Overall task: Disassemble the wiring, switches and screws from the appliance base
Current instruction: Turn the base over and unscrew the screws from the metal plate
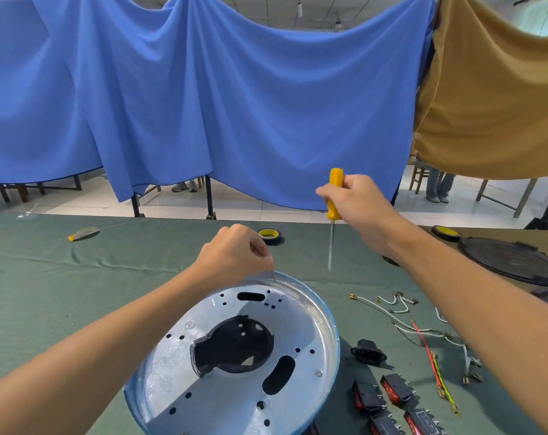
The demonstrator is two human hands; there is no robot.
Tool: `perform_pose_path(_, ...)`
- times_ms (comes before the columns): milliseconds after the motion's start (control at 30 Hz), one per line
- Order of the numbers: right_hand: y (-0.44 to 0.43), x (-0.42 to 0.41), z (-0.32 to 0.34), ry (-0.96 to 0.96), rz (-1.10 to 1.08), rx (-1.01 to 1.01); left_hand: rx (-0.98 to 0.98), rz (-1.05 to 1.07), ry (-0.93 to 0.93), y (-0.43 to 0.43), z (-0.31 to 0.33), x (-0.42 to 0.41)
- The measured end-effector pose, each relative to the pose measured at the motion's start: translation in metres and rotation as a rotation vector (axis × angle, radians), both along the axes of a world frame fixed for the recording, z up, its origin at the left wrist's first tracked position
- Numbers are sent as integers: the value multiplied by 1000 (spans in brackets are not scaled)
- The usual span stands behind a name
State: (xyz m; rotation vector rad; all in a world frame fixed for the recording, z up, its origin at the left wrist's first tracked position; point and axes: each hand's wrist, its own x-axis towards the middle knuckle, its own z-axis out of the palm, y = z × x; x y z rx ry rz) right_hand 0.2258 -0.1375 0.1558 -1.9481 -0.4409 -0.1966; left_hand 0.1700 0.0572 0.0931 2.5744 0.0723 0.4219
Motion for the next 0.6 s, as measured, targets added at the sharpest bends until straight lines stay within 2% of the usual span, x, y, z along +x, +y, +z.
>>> perform_pose_path(67,4,-2,-2,71,67,-76,-35,-21,-21,-1,5,-1)
perform_pose_path(200,11,-15,-16,65,166,-399,-79,-64,-51,-4,12,-3)
perform_pose_path(333,19,-20,-28,108,264,-454,-150,-96,-82,-7,14,-6)
perform_pose_path(500,25,-20,-35,85,259,-344,-240,-133,-99,-4,7,-2)
perform_pose_path(600,25,-13,-37,93,232,-390,-225,-82,-101,1,-2,4)
